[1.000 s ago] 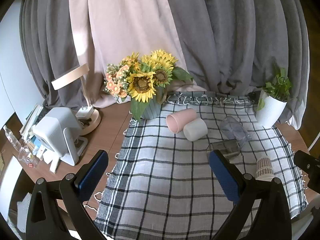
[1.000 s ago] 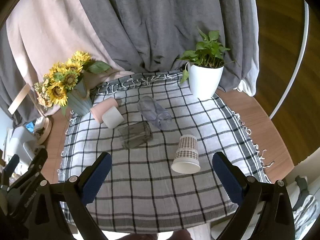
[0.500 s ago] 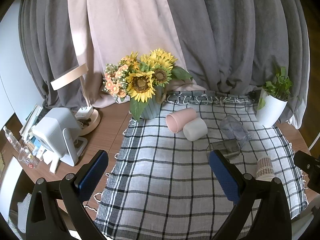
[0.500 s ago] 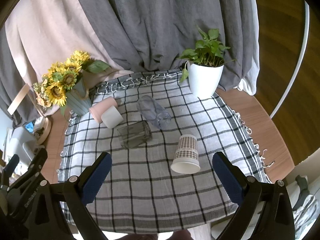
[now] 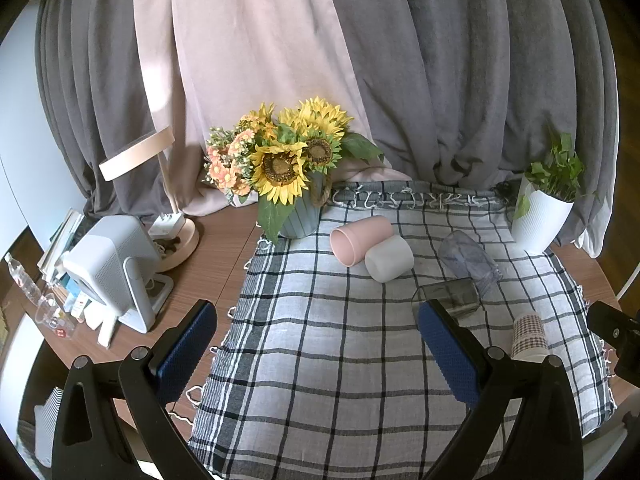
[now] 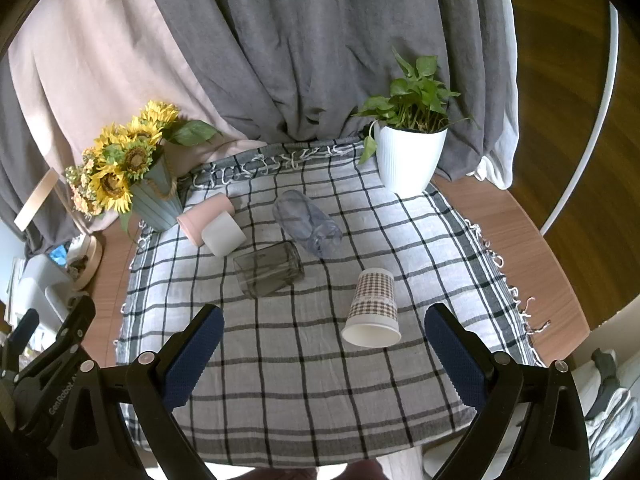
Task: Flip cup upside down
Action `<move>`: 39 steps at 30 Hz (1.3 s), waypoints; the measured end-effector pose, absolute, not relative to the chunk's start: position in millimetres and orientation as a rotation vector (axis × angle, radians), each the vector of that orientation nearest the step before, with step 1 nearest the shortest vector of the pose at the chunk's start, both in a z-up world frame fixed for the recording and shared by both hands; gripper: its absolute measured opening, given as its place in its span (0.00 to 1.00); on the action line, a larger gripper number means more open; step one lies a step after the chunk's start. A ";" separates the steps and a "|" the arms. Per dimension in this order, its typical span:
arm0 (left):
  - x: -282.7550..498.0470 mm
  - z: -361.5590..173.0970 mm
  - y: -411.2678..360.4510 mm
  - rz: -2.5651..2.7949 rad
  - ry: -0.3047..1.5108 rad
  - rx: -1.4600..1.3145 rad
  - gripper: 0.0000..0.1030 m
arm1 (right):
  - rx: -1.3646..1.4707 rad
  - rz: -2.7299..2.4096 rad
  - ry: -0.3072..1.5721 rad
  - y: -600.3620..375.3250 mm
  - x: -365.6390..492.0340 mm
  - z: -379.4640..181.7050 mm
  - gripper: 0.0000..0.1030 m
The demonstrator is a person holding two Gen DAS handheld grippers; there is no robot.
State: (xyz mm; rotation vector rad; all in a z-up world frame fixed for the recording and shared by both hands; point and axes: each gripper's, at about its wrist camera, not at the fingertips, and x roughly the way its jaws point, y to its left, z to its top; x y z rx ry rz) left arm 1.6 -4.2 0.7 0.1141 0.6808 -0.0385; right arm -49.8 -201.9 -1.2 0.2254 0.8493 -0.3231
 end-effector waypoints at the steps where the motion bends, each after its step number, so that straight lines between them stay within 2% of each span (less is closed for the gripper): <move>1: 1.7 0.5 -4.2 -0.039 0.681 0.115 1.00 | 0.227 -0.323 0.850 -202.1 -49.7 -1.3 0.98; 39: 5.1 -4.6 -8.2 -0.041 0.694 0.126 1.00 | 0.229 -0.324 0.855 -202.5 -46.1 -1.3 0.98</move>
